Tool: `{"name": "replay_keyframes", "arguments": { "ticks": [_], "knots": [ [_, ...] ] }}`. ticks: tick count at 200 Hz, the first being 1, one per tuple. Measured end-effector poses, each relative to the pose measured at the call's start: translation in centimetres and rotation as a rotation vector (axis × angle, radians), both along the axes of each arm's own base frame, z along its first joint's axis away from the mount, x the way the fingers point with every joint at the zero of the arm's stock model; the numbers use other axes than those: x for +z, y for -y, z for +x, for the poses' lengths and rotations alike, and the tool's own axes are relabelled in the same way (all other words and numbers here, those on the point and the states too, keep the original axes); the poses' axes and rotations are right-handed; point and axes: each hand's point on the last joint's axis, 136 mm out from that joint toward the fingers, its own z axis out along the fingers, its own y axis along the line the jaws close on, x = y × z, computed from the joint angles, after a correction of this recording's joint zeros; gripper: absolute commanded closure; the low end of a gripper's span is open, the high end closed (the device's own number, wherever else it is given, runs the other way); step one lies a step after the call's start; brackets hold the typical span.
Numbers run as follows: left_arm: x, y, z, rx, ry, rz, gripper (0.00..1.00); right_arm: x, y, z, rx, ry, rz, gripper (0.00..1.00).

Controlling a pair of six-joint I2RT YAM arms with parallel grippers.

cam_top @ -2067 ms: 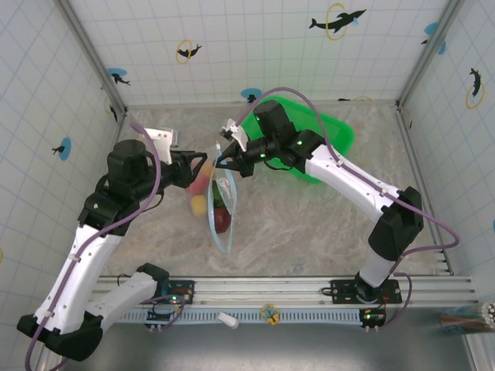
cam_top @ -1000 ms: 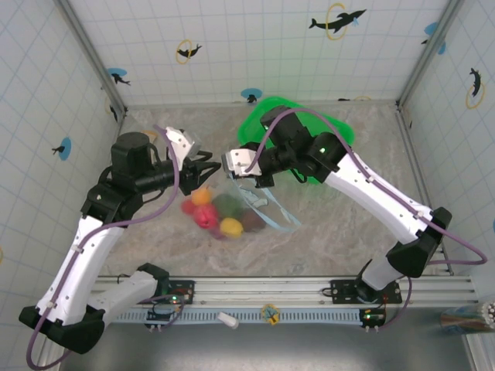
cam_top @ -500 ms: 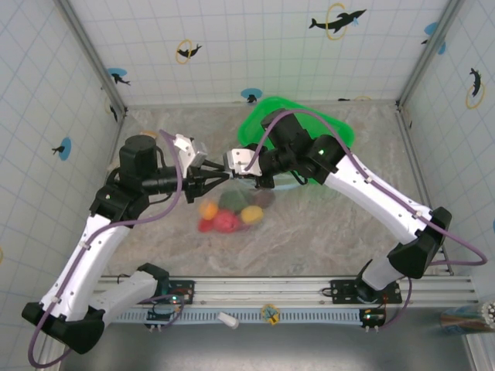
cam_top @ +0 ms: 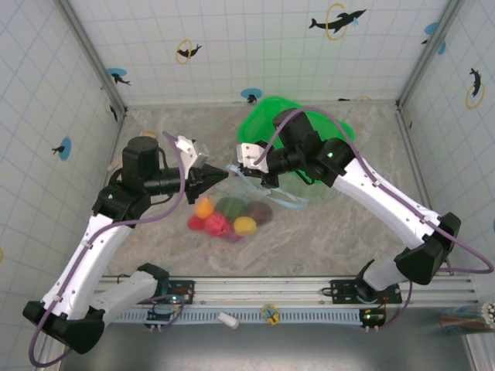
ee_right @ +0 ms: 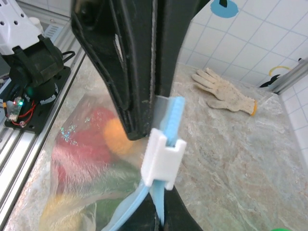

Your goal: Place the food in the zip-top bag and seal the zipper

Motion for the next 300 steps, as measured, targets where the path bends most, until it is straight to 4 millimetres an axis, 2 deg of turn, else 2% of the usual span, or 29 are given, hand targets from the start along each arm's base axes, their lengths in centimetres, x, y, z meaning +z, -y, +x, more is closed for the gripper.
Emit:
{"name": "replay_keyframes", "arguments": {
  "ticks": [13,30,46,89,107,157,169,184,197,217,239,256,278,300],
  "knots": [
    [0.1,0.1,0.0,-0.004,0.0,-0.004,0.99,0.2,0.0,0.0,-0.001,-0.006,0.009,1.0],
    [0.1,0.2,-0.1,-0.011,0.001,-0.007,0.87,0.4,-0.1,0.0,0.002,-0.014,0.018,1.0],
    [0.2,0.3,-0.1,-0.015,-0.004,-0.011,0.85,0.5,-0.2,-0.1,0.004,-0.017,0.025,1.0],
    [0.1,0.7,0.0,-0.03,-0.006,-0.014,0.91,0.2,-0.2,-0.1,-0.004,-0.039,0.026,1.0],
    [0.0,0.9,0.1,-0.033,-0.011,-0.012,1.0,0.1,-0.2,-0.1,-0.006,-0.048,0.024,1.0],
    [0.1,1.0,0.1,-0.035,-0.005,-0.014,1.0,0.0,-0.3,-0.1,-0.026,-0.078,0.023,1.0],
    [0.2,0.9,0.1,-0.029,0.0,-0.012,1.0,-0.2,-0.3,0.1,-0.04,-0.082,0.026,0.84],
    [0.3,0.7,0.1,-0.019,0.011,-0.01,1.0,-0.6,-0.2,0.4,-0.071,-0.076,0.027,0.7],
    [0.5,0.5,-0.1,-0.01,0.027,-0.011,1.0,-1.3,0.3,0.6,-0.109,-0.077,0.016,0.63],
    [0.3,0.1,-0.2,0.013,0.046,-0.006,1.0,-2.2,1.7,0.5,-0.172,-0.081,0.002,0.62],
    [-0.7,-0.2,-0.1,0.032,0.048,0.008,1.0,-2.1,3.6,0.6,-0.26,-0.069,0.002,0.62],
    [-1.4,-0.1,0.2,0.037,0.043,0.022,1.0,-1.4,5.2,0.9,-0.326,-0.058,0.013,0.59],
    [-1.9,0.0,0.6,0.039,0.038,0.034,1.0,0.6,6.8,0.6,-0.347,-0.066,0.071,0.57],
    [-2.4,0.2,0.9,0.033,0.034,0.045,1.0,2.4,7.0,-0.8,-0.285,-0.124,0.149,0.58]
  ]
}}
